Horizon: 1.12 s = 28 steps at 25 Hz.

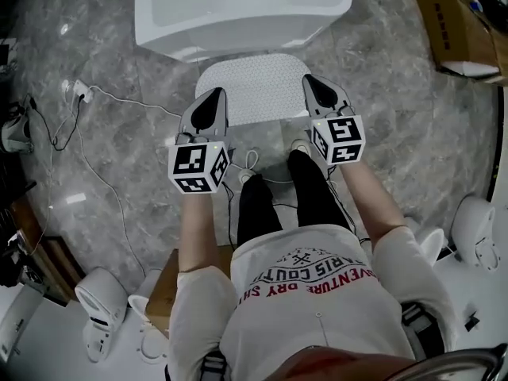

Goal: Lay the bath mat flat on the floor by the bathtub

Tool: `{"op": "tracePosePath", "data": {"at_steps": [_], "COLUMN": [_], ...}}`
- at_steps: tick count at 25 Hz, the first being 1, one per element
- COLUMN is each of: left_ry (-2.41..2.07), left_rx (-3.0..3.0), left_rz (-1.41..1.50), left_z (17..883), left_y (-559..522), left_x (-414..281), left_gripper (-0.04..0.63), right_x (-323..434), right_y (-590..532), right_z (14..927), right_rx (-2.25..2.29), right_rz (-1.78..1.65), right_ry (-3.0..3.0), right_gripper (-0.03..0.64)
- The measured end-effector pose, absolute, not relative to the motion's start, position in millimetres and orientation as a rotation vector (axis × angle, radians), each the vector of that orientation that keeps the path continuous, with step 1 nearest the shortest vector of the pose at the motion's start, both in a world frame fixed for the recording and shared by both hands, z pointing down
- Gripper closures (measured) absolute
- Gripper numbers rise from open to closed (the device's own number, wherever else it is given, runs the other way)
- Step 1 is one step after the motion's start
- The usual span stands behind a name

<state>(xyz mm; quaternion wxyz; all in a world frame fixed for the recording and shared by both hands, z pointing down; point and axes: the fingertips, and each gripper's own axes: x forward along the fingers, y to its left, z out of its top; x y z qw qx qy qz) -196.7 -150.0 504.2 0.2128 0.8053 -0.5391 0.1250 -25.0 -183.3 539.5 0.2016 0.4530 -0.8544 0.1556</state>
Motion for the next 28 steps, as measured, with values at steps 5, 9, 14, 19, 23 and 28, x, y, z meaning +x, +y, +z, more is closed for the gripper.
{"op": "tracePosePath", "data": {"at_steps": [5, 9, 14, 19, 23, 28], "left_ry": [-1.562, -1.596, -1.681, -1.728, -1.735, -1.774], "left_rx": [2.278, 2.312, 2.37, 2.417, 2.442, 2.461], "left_rz": [0.246, 0.121, 0.18, 0.174, 0.104, 0.07], "left_z": [403.8, 337.7, 279.3, 231.3, 205.3, 177.9], "left_y": [-135.5, -123.6, -111.3, -95.4, -77.7, -71.0], "left_x": [-200.3, -197.0, -194.9, -196.9, -194.2, -198.7], "left_gripper": [0.583, 0.583, 0.581, 0.581, 0.581, 0.581], "right_x": [-36.0, -41.3, -33.0, -24.0, -20.3, -24.0], "right_y": [-165.4, -150.6, -142.3, -134.4, -121.9, -115.9], "right_z": [439.1, 378.7, 315.4, 253.7, 225.0, 200.6], "right_rx": [1.24, 1.215, 1.27, 1.292, 1.274, 1.28], "right_rz": [0.414, 0.344, 0.281, 0.203, 0.108, 0.022], "right_ry": [-2.486, -2.575, -2.619, -2.69, -2.725, -2.762], "right_gripper": [0.609, 0.609, 0.609, 0.609, 0.609, 0.609]}}
